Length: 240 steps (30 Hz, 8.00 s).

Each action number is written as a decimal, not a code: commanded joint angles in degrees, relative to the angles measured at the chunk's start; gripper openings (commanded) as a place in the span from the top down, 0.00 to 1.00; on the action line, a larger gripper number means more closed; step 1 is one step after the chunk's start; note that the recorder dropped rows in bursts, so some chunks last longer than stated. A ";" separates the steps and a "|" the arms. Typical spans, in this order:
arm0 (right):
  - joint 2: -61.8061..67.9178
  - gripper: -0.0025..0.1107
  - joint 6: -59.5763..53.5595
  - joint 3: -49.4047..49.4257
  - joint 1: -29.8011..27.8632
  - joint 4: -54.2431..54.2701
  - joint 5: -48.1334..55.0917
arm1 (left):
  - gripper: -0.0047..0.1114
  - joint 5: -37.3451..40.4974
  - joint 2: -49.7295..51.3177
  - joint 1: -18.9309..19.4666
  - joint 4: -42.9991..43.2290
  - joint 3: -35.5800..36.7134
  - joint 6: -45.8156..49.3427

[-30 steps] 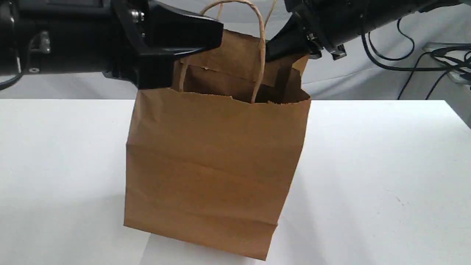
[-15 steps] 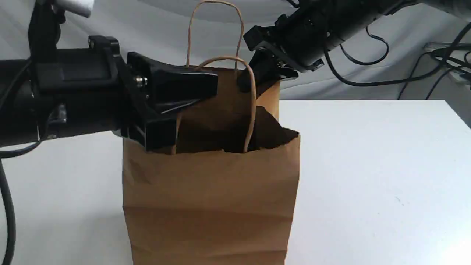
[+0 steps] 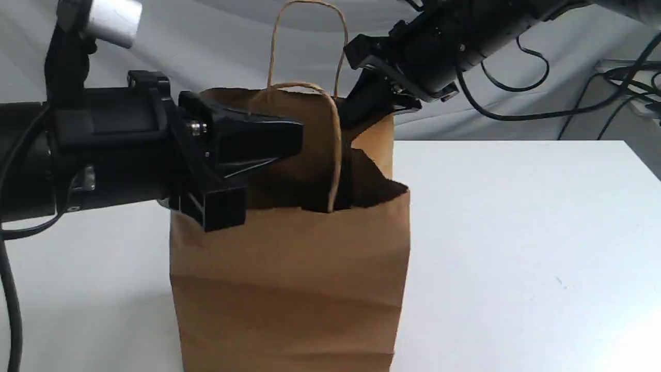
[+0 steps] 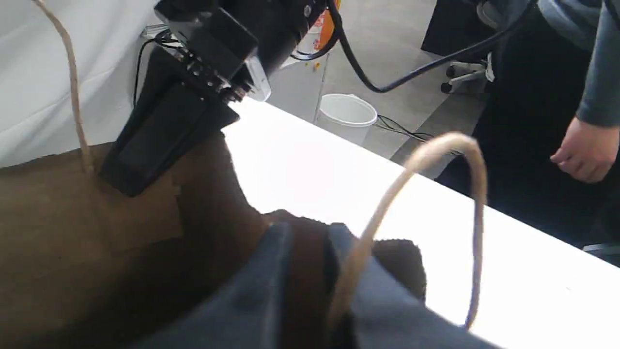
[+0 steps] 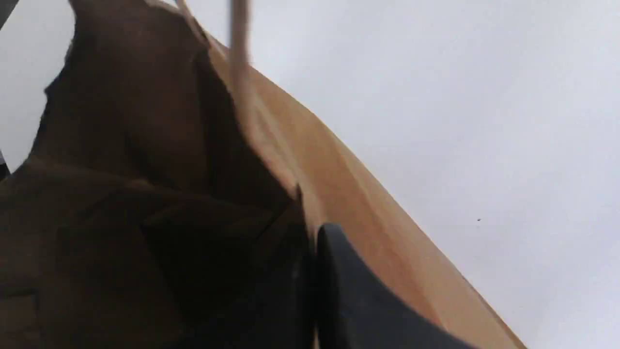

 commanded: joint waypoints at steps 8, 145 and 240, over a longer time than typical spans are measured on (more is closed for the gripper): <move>-0.80 0.98 0.06 -0.33 0.02 -2.13 -0.42 | 0.50 0.08 -0.88 -0.39 -0.69 0.19 0.09; -101.59 0.98 -12.60 88.87 -9.73 0.27 -60.96 | 0.96 -29.48 -54.57 -0.28 85.35 27.58 -97.37; -115.10 0.98 34.39 109.06 -17.24 -42.14 -71.36 | 0.96 -29.33 -54.77 -0.28 85.33 27.58 -97.37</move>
